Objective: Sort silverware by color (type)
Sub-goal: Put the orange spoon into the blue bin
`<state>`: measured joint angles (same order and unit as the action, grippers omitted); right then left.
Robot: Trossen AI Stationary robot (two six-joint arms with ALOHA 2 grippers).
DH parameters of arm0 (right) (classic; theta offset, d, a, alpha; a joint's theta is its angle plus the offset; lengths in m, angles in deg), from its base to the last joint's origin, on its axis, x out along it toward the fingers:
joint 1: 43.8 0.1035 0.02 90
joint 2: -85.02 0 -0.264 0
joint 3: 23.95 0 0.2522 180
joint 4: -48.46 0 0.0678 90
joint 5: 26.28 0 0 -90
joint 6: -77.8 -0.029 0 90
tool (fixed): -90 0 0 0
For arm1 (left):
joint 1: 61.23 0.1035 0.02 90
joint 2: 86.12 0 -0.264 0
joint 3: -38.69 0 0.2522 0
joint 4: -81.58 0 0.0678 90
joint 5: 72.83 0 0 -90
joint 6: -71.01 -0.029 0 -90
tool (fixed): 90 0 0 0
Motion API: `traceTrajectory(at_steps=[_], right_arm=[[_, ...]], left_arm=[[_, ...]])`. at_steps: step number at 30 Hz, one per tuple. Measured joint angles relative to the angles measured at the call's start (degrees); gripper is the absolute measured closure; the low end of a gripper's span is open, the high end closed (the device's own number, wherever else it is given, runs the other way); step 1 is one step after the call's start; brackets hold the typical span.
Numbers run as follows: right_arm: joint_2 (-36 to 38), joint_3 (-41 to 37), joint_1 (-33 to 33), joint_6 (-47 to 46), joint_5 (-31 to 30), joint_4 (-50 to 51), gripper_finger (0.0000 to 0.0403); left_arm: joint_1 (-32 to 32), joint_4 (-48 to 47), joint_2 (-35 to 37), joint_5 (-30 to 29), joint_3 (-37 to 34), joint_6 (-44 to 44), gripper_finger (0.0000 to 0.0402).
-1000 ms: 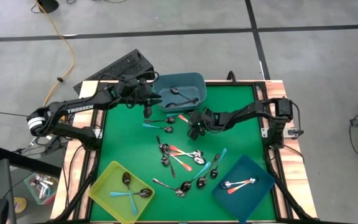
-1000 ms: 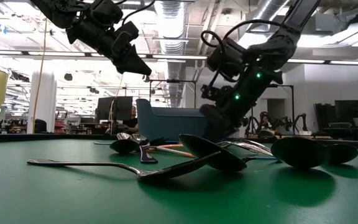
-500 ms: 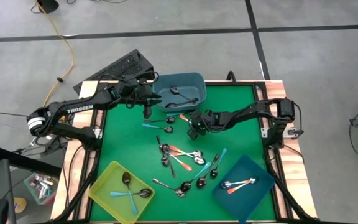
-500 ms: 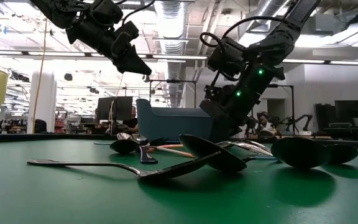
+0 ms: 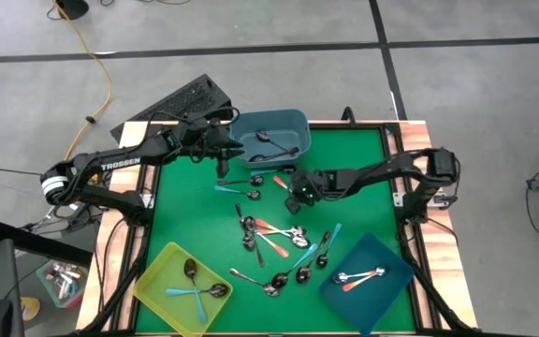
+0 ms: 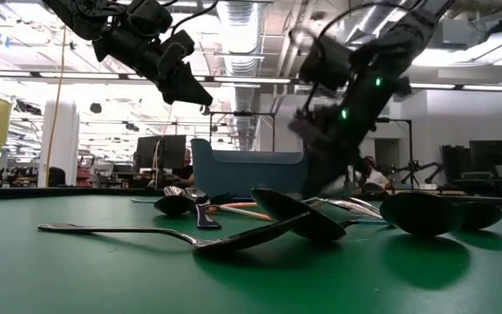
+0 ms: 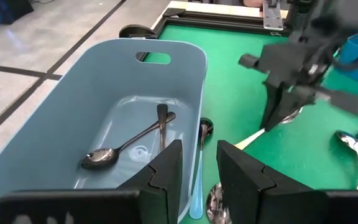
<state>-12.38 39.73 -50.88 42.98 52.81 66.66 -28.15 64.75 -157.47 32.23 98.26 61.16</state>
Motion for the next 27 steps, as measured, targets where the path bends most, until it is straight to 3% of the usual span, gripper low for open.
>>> traceTrajectory(at_steps=[17, 27], right_arm=[[14.82, 0.16, 4.34, 2.79, -2.93, 6.27, 0.0399], [22.75, 0.27, 6.86, 3.82, -3.31, 10.83, 0.0399]], left_arm=[[-1.05, 0.95, 0.00, 0.97, -0.01, 6.21, 0.0315], [-2.37, 6.86, -0.02, -3.47, -0.02, 11.47, 0.0315]])
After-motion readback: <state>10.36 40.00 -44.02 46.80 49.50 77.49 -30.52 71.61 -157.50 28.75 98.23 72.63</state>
